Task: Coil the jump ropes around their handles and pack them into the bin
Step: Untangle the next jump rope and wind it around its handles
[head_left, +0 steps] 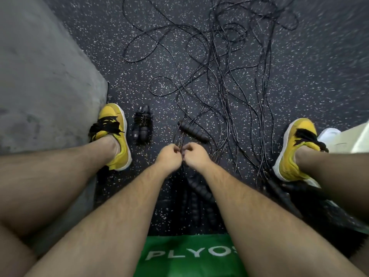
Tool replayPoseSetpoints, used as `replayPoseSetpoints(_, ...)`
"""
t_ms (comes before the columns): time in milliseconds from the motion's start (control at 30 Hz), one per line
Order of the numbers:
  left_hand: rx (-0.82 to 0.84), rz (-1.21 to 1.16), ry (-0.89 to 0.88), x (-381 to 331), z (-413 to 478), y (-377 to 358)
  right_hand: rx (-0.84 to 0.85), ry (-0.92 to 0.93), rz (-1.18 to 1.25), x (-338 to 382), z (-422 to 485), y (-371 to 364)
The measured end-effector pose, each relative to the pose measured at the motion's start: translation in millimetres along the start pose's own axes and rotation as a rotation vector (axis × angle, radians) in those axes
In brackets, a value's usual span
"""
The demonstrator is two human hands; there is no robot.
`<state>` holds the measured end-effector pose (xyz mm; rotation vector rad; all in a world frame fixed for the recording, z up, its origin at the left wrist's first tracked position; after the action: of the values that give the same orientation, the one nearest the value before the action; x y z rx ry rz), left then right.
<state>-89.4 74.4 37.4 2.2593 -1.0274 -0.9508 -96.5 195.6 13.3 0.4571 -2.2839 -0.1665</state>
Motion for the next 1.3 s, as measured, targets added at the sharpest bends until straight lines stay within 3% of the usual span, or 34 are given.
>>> replayPoseSetpoints(100, 0.069, -0.003, 0.12, 11.1, 7.9, -33.6, -0.019, -0.041, -0.019, -27.2, 2.7, 11.0)
replayPoseSetpoints(433, -0.085, -0.429, 0.298, -8.9, 62.6, -11.8, -0.121, 0.174, -0.312, 5.1, 37.4, 57.6)
replayPoseSetpoints(533, -0.068, -0.483, 0.169, -25.9, 62.8, -5.5, -0.153, 0.168, -0.194, 18.2, 48.4, 58.8)
replayPoseSetpoints(700, 0.211, -0.532, 0.122, -31.5, 47.7, -29.8, -0.149, 0.003, 0.149, 24.0, 66.3, 43.3)
replayPoseSetpoints(800, 0.258, -0.563, 0.159, -26.6, 37.5, -35.1, -0.187, 0.021, 0.02, 27.9, 72.1, 43.9)
replayPoseSetpoints(900, 0.165, -0.594, 0.245, -16.5, 34.7, -30.7, -0.226, 0.03, -0.074, 25.6, 73.9, 51.0)
replayPoseSetpoints(1033, 0.055, -0.503, 0.293, -2.3, 37.6, -20.6, -0.174, 0.032, -0.514, 22.3, 72.6, 55.1)
replayPoseSetpoints(1233, 0.084, -0.506, 0.181, -1.7, 42.2, -21.6, -0.15, -0.031, -0.608, 8.6, 72.9, 50.7)
replayPoseSetpoints(1300, 0.066, -0.539, 0.133, -3.9, 46.6, -19.3, -0.25, -0.009, -0.54, 13.2, 70.9, 50.4)
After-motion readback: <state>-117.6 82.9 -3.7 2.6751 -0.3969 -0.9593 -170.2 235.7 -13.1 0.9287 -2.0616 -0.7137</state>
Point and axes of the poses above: each hand's wrist, its own z-axis towards the middle knuckle, its own y-axis out of the back of the hand, x = y × z, the point moved 7 cm from there along z, towards the middle knuckle, and after that the axes turned 9 degrees about z, right-handed, at the moved point
